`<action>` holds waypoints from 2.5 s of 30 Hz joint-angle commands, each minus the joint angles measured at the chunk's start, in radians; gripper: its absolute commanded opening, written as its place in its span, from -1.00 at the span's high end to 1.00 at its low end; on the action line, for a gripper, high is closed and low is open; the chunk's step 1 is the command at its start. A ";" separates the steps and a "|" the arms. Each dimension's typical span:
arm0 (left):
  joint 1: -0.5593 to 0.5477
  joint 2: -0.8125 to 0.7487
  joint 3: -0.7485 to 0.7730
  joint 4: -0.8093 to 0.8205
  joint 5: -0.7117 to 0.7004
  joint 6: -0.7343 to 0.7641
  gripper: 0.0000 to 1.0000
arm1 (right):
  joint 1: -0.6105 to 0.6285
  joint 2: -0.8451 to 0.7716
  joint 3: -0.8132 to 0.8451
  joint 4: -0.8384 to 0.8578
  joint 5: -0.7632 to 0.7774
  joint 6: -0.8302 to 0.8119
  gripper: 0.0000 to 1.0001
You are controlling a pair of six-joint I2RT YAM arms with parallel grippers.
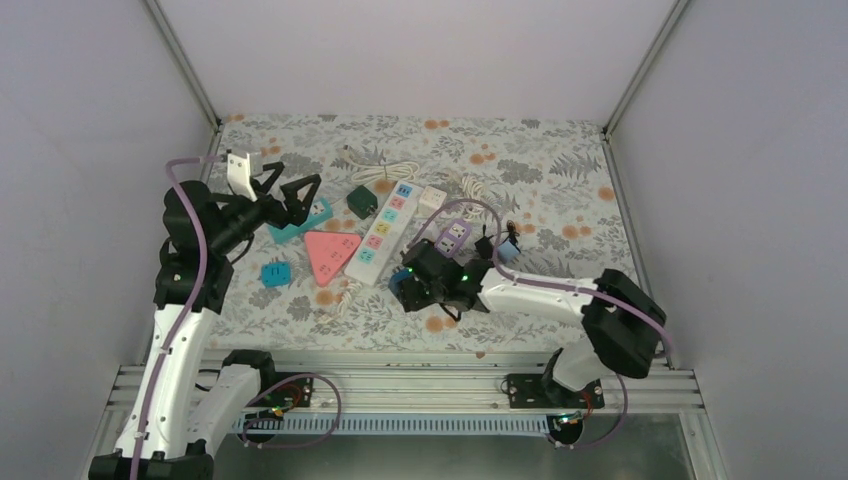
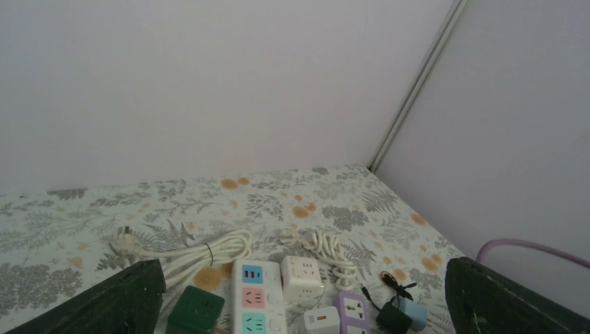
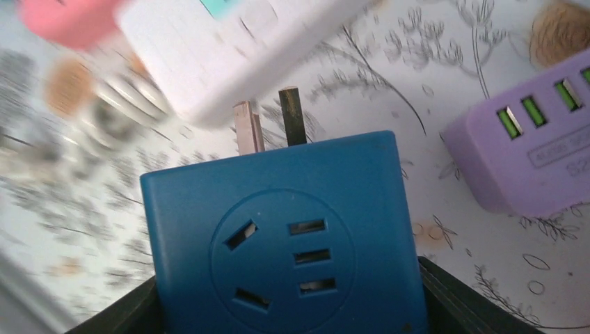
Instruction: Insert the plug
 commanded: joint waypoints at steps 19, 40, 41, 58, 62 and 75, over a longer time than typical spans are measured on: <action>-0.332 0.214 -0.177 0.525 0.111 0.280 -1.00 | -0.539 -0.208 0.109 0.298 -1.005 0.424 -0.27; -0.466 0.494 -0.182 0.681 0.200 0.522 -0.58 | -0.574 -0.135 0.164 0.398 -1.147 0.463 -0.26; -0.466 0.490 -0.188 0.691 0.190 0.517 -0.44 | -0.574 -0.133 0.165 0.390 -1.143 0.456 -0.26; -0.464 0.558 -0.197 0.877 0.166 0.293 -0.18 | -0.591 -0.120 0.161 0.398 -1.058 0.306 -0.59; -0.466 0.588 -0.194 0.928 0.170 0.247 -0.34 | -0.587 -0.110 0.142 0.332 -1.025 0.300 -0.19; -0.480 0.513 -0.311 0.946 0.087 0.288 -0.77 | -0.585 -0.180 0.064 0.299 -0.907 0.307 0.00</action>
